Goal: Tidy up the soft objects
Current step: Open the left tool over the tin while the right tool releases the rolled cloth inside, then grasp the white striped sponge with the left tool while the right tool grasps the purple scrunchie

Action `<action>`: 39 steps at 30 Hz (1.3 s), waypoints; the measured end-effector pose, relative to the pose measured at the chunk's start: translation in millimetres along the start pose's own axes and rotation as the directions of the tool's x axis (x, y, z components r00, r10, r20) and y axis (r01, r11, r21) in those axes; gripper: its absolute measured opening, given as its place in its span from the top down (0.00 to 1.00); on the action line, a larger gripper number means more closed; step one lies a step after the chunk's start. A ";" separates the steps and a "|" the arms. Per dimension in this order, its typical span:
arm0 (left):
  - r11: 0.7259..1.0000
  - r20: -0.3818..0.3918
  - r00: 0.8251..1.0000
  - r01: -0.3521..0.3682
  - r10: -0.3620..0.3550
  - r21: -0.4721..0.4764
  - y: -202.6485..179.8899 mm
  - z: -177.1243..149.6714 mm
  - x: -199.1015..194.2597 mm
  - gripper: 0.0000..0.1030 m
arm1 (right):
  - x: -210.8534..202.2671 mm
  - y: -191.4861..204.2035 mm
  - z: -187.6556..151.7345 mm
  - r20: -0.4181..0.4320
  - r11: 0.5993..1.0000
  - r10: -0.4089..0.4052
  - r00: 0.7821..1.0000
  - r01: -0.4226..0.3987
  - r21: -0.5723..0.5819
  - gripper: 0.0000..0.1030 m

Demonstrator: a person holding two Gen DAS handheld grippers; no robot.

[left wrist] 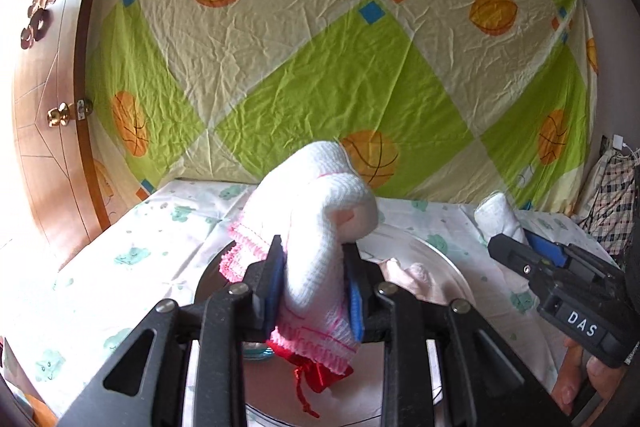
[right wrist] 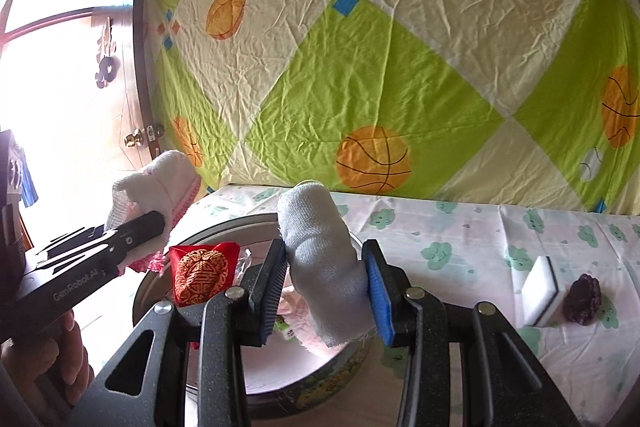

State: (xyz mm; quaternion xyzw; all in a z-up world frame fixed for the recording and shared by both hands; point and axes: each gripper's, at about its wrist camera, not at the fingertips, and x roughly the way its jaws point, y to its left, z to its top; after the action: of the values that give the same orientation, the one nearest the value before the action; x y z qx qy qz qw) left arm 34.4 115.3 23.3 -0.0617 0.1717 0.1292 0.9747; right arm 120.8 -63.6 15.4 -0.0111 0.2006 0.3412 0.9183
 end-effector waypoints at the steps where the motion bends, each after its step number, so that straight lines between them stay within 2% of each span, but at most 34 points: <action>1: 1.000 -0.027 1.000 -0.004 0.004 -0.001 4.6 0.9 7.3 0.75 | 6.4 5.3 0.0 -0.016 1.000 0.011 1.000 -0.011 -0.007 0.60; 8: 1.000 -0.171 0.985 0.000 -0.004 -0.023 23.7 -5.4 46.7 0.72 | 44.5 31.8 -12.2 -0.123 0.997 0.056 0.991 -0.062 -0.043 0.59; 9: 1.000 -0.181 0.984 -0.006 0.002 -0.023 25.2 -7.2 49.3 0.68 | 48.8 33.3 -14.7 -0.138 0.997 0.063 0.988 -0.070 -0.043 0.59; 10: 1.000 -0.191 0.982 -0.011 0.007 -0.020 26.4 -9.0 52.7 0.60 | 52.0 34.6 -17.0 -0.151 0.996 0.069 0.986 -0.077 -0.045 0.59; 11: 1.000 -0.201 0.980 -0.014 0.009 -0.020 27.3 -10.5 54.3 0.56 | 55.4 35.3 -19.1 -0.165 0.995 0.078 0.983 -0.086 -0.045 0.58; 12: 1.000 -0.210 0.978 -0.018 0.013 -0.022 28.8 -12.3 56.7 0.48 | 58.0 36.0 -21.0 -0.177 0.994 0.091 0.980 -0.100 -0.043 0.56; 15: 0.999 -0.220 0.975 -0.040 0.033 -0.030 32.3 -15.4 57.8 0.43 | 56.4 37.7 -23.5 -0.167 0.994 0.086 0.982 -0.095 -0.048 0.36; 16: 0.999 -0.217 0.976 -0.032 0.023 -0.037 33.1 -15.5 56.6 0.37 | 53.8 36.8 -23.2 -0.157 0.995 0.081 0.984 -0.089 -0.047 0.33; 19: 0.999 -0.216 0.976 -0.028 0.020 -0.038 31.5 -17.7 52.2 0.20 | 46.8 33.6 -22.5 -0.144 0.996 0.075 0.987 -0.082 -0.043 0.33; 23: 0.998 -0.194 0.981 -0.040 0.030 -0.047 25.1 -22.3 40.7 0.15 | 31.2 20.0 -22.7 -0.125 0.997 0.064 0.990 -0.067 -0.023 0.33; 24: 0.998 -0.188 0.982 -0.039 0.030 -0.044 21.4 -23.6 37.8 0.10 | 26.0 15.3 -23.5 -0.120 0.998 0.058 0.991 -0.061 -0.020 0.33; 27: 0.998 -0.168 0.985 -0.039 0.031 -0.040 8.9 -25.2 30.4 0.08 | 9.3 -2.7 -25.4 -0.102 0.999 0.031 0.994 -0.032 -0.007 0.33; 32: 1.000 -0.138 0.990 0.020 -0.022 -0.018 -26.6 -23.2 23.4 0.06 | -20.5 -47.7 -29.4 -0.084 0.998 -0.051 0.995 0.053 0.020 0.32; 36: 0.997 -0.132 0.989 0.074 -0.070 0.029 -67.1 -21.7 24.6 0.03 | -43.7 -96.0 -31.5 -0.069 0.986 -0.155 0.986 0.159 0.059 0.32; 39: 0.991 -0.145 0.984 0.115 -0.104 0.071 -100.6 -22.8 31.1 0.03 | -56.1 -135.4 -32.4 -0.074 0.964 -0.235 0.969 0.242 0.109 0.28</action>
State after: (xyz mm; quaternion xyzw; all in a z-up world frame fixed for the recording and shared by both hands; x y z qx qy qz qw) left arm 82.9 22.3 -1.3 -0.0412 0.2414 0.0639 0.9675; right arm 156.0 -207.5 -9.0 0.0084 0.2451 0.2154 0.9452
